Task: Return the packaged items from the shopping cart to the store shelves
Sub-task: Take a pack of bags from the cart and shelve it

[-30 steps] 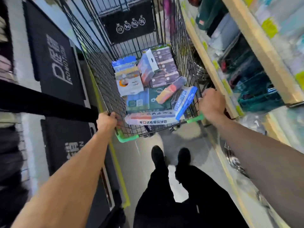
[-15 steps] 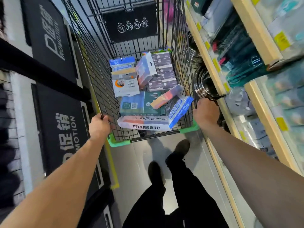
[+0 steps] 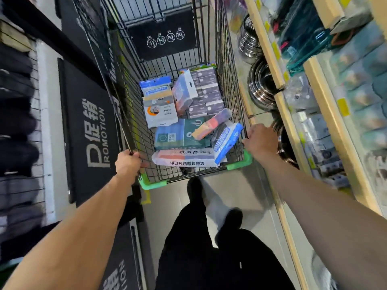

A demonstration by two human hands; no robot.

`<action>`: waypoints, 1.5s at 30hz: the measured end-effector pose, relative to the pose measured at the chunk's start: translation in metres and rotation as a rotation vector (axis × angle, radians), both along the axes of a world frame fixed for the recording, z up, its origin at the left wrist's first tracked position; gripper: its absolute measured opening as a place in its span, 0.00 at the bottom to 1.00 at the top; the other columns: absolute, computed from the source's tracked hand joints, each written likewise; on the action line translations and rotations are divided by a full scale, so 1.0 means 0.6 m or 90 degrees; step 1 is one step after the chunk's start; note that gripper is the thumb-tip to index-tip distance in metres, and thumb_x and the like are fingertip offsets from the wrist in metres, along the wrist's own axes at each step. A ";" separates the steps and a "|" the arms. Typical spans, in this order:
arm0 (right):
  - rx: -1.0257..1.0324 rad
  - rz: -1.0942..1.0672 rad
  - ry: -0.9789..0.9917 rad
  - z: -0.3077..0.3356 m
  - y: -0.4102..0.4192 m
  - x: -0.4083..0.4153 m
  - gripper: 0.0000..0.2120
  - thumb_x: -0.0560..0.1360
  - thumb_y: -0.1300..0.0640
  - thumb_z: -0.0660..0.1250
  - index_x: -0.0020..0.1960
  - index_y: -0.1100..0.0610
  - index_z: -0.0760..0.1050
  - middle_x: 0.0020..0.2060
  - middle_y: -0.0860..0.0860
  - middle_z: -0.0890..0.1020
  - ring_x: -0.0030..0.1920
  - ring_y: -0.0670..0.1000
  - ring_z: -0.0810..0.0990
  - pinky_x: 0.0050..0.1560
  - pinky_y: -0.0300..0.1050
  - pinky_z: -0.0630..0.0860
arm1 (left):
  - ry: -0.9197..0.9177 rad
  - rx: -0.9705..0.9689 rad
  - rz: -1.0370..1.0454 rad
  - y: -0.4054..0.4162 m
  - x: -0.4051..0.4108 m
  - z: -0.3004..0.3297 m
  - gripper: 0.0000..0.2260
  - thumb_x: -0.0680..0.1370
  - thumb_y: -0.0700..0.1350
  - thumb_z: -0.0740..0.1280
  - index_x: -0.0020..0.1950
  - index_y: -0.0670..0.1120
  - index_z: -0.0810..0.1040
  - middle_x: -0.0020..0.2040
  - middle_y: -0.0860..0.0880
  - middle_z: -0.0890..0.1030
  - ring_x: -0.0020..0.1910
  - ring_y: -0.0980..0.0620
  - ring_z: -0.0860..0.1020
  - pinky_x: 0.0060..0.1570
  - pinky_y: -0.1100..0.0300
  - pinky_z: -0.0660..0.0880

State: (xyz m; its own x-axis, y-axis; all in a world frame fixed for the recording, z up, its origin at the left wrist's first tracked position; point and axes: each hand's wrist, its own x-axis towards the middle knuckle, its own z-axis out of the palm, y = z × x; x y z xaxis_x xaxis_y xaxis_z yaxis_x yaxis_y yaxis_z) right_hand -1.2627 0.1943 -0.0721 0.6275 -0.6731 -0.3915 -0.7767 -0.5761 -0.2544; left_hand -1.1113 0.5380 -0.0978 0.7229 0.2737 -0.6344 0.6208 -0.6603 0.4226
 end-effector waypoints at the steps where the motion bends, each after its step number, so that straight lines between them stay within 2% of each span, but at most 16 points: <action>1: -0.002 0.005 0.013 -0.003 0.005 -0.016 0.06 0.74 0.59 0.73 0.49 0.61 0.80 0.46 0.59 0.85 0.49 0.60 0.83 0.45 0.46 0.78 | 0.000 0.023 0.004 0.013 -0.016 -0.010 0.09 0.79 0.47 0.61 0.43 0.46 0.78 0.40 0.43 0.85 0.40 0.42 0.85 0.42 0.46 0.83; 4: -0.021 0.023 0.008 -0.011 0.025 -0.058 0.06 0.74 0.62 0.72 0.48 0.63 0.78 0.43 0.59 0.84 0.43 0.58 0.82 0.38 0.43 0.72 | 0.017 0.128 0.000 0.051 -0.051 -0.036 0.09 0.73 0.49 0.64 0.45 0.47 0.81 0.45 0.42 0.84 0.44 0.40 0.84 0.47 0.43 0.82; 7: -0.002 0.050 0.000 -0.011 0.033 -0.084 0.09 0.71 0.62 0.75 0.47 0.62 0.76 0.41 0.59 0.82 0.43 0.59 0.83 0.40 0.45 0.77 | 0.055 0.221 -0.035 0.038 -0.094 0.023 0.12 0.74 0.49 0.66 0.52 0.43 0.80 0.51 0.41 0.82 0.48 0.39 0.82 0.51 0.46 0.81; 11: -0.122 0.188 -0.060 0.001 0.048 -0.095 0.20 0.67 0.67 0.77 0.52 0.59 0.72 0.44 0.58 0.77 0.37 0.58 0.79 0.35 0.51 0.79 | 0.046 0.302 -0.035 0.005 -0.139 0.057 0.14 0.76 0.40 0.64 0.61 0.39 0.75 0.60 0.39 0.78 0.60 0.37 0.76 0.59 0.47 0.75; 16: -0.146 0.432 -0.220 0.022 0.072 -0.048 0.17 0.69 0.69 0.74 0.54 0.60 0.73 0.44 0.56 0.74 0.40 0.55 0.74 0.38 0.53 0.77 | -0.297 0.326 0.116 -0.076 -0.087 0.068 0.19 0.76 0.40 0.67 0.67 0.46 0.69 0.66 0.45 0.70 0.68 0.44 0.67 0.61 0.46 0.67; 19: -0.070 0.410 -0.189 0.018 0.085 -0.004 0.18 0.69 0.66 0.74 0.56 0.57 0.75 0.49 0.54 0.76 0.48 0.56 0.77 0.44 0.53 0.77 | -0.466 0.204 -0.072 -0.118 -0.028 0.063 0.16 0.73 0.36 0.66 0.60 0.46 0.75 0.62 0.46 0.73 0.62 0.46 0.71 0.56 0.55 0.69; 22: 0.042 0.350 -0.179 0.006 0.093 0.038 0.13 0.72 0.65 0.71 0.55 0.58 0.76 0.52 0.54 0.78 0.52 0.55 0.77 0.49 0.51 0.74 | -0.329 -0.024 -0.234 -0.148 0.030 0.026 0.09 0.75 0.34 0.65 0.52 0.44 0.77 0.51 0.47 0.77 0.48 0.49 0.77 0.45 0.66 0.70; 26: 0.137 0.281 -0.081 -0.044 0.092 0.105 0.12 0.71 0.61 0.73 0.54 0.56 0.80 0.51 0.55 0.82 0.51 0.56 0.80 0.53 0.48 0.77 | -0.006 -0.183 -0.220 -0.171 0.096 -0.028 0.04 0.77 0.38 0.68 0.46 0.45 0.76 0.42 0.47 0.78 0.39 0.49 0.75 0.42 0.56 0.74; 28: 0.169 0.266 -0.018 -0.078 0.099 0.131 0.11 0.71 0.61 0.74 0.52 0.54 0.81 0.47 0.53 0.84 0.48 0.55 0.82 0.52 0.49 0.79 | 0.164 -0.184 -0.254 -0.165 0.103 -0.056 0.05 0.80 0.41 0.64 0.45 0.43 0.76 0.41 0.45 0.78 0.36 0.49 0.76 0.37 0.59 0.72; 30: 0.204 0.255 0.009 -0.109 0.111 0.150 0.11 0.69 0.64 0.74 0.50 0.54 0.82 0.42 0.51 0.84 0.45 0.54 0.83 0.50 0.50 0.81 | 0.307 -0.146 -0.285 -0.150 0.092 -0.086 0.08 0.82 0.42 0.62 0.44 0.42 0.75 0.39 0.44 0.77 0.31 0.49 0.73 0.34 0.62 0.68; 32: 0.248 0.256 0.030 -0.129 0.126 0.154 0.11 0.69 0.67 0.73 0.49 0.56 0.82 0.39 0.50 0.83 0.44 0.54 0.83 0.49 0.51 0.81 | 0.375 -0.028 -0.404 -0.124 0.065 -0.119 0.10 0.82 0.42 0.62 0.43 0.39 0.73 0.41 0.42 0.77 0.32 0.45 0.75 0.36 0.56 0.74; 35: 0.257 0.313 0.044 -0.151 0.158 0.153 0.10 0.71 0.67 0.70 0.49 0.56 0.82 0.39 0.51 0.83 0.44 0.54 0.83 0.47 0.49 0.80 | 0.417 0.190 -0.641 -0.074 0.013 -0.177 0.15 0.83 0.48 0.62 0.55 0.35 0.75 0.53 0.39 0.78 0.59 0.41 0.78 0.58 0.52 0.75; 37: 0.251 0.373 0.048 -0.157 0.183 0.143 0.10 0.73 0.65 0.67 0.50 0.54 0.81 0.42 0.52 0.85 0.45 0.55 0.83 0.47 0.49 0.80 | 0.426 0.293 -0.729 -0.049 -0.026 -0.199 0.20 0.80 0.55 0.63 0.66 0.44 0.75 0.58 0.44 0.78 0.57 0.44 0.79 0.53 0.52 0.77; 41: 0.230 0.531 0.180 -0.155 0.228 0.114 0.10 0.75 0.63 0.67 0.55 0.55 0.79 0.46 0.56 0.84 0.46 0.58 0.84 0.45 0.50 0.81 | 0.373 0.322 -0.721 -0.052 -0.064 -0.219 0.23 0.76 0.58 0.68 0.65 0.47 0.73 0.46 0.48 0.77 0.41 0.52 0.79 0.40 0.59 0.80; 43: 0.150 0.660 0.262 -0.142 0.240 0.101 0.09 0.76 0.56 0.69 0.55 0.56 0.79 0.46 0.55 0.84 0.47 0.57 0.84 0.41 0.45 0.77 | 0.397 0.334 -0.698 -0.063 -0.069 -0.216 0.30 0.72 0.64 0.70 0.68 0.48 0.72 0.52 0.46 0.79 0.42 0.53 0.78 0.32 0.61 0.74; 45: 0.126 0.745 0.334 -0.136 0.252 0.077 0.17 0.73 0.46 0.72 0.56 0.56 0.77 0.50 0.54 0.83 0.50 0.56 0.83 0.46 0.47 0.76 | 0.420 0.352 -0.675 -0.064 -0.073 -0.219 0.30 0.74 0.62 0.69 0.72 0.49 0.70 0.59 0.42 0.77 0.45 0.50 0.74 0.30 0.59 0.69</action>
